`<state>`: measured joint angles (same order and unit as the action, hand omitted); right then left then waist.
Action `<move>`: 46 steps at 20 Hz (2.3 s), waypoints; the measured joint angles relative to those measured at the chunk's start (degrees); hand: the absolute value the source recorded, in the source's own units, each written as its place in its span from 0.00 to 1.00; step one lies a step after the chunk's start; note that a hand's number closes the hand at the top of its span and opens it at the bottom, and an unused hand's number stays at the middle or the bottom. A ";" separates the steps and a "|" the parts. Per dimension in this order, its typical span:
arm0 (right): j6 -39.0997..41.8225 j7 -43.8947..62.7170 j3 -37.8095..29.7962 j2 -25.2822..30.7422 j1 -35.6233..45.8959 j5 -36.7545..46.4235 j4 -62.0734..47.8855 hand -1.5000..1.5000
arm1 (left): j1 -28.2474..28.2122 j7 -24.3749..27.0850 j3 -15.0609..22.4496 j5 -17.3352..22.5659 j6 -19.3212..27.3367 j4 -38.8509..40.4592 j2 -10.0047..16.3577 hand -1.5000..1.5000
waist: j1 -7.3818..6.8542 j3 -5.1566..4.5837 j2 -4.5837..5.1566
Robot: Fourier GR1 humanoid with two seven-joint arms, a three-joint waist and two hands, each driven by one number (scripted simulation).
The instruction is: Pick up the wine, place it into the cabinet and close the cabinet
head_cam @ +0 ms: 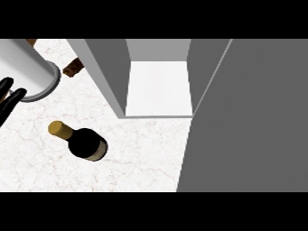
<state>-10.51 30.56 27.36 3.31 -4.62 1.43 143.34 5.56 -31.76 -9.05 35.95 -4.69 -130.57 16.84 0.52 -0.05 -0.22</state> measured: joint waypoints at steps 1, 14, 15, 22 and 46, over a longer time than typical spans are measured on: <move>-0.67 0.50 0.50 -0.02 0.76 0.20 -0.01 0.00 | 0.23 0.16 0.98 -1.21 0.27 0.44 -0.46 0.00 | 0.09 0.00 0.00; -5.92 2.82 2.97 3.31 4.27 1.91 0.23 0.00 | -2.00 7.65 1.82 -6.91 -5.13 9.15 -3.02 0.00 | 0.34 -0.04 -0.01; -6.24 3.05 3.23 3.63 4.62 2.03 0.27 0.00 | -2.54 7.86 1.89 -7.03 -5.47 9.18 -3.13 0.00 | 0.29 -0.03 -0.03; -9.00 5.20 3.93 5.35 6.82 2.73 0.44 0.00 | -5.03 16.10 2.33 -11.75 -9.74 17.26 -5.16 0.00 | 0.44 -0.06 -0.04; -15.60 6.45 7.91 10.89 10.33 4.42 0.48 0.00 | -6.20 42.43 -0.65 -25.26 -18.79 47.32 -5.54 0.00 | 0.67 -0.05 -0.04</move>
<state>-26.12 37.01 35.27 14.20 5.71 5.85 143.82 -0.64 10.67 -9.70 10.69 -23.47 -83.25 11.30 1.19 -0.10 -0.26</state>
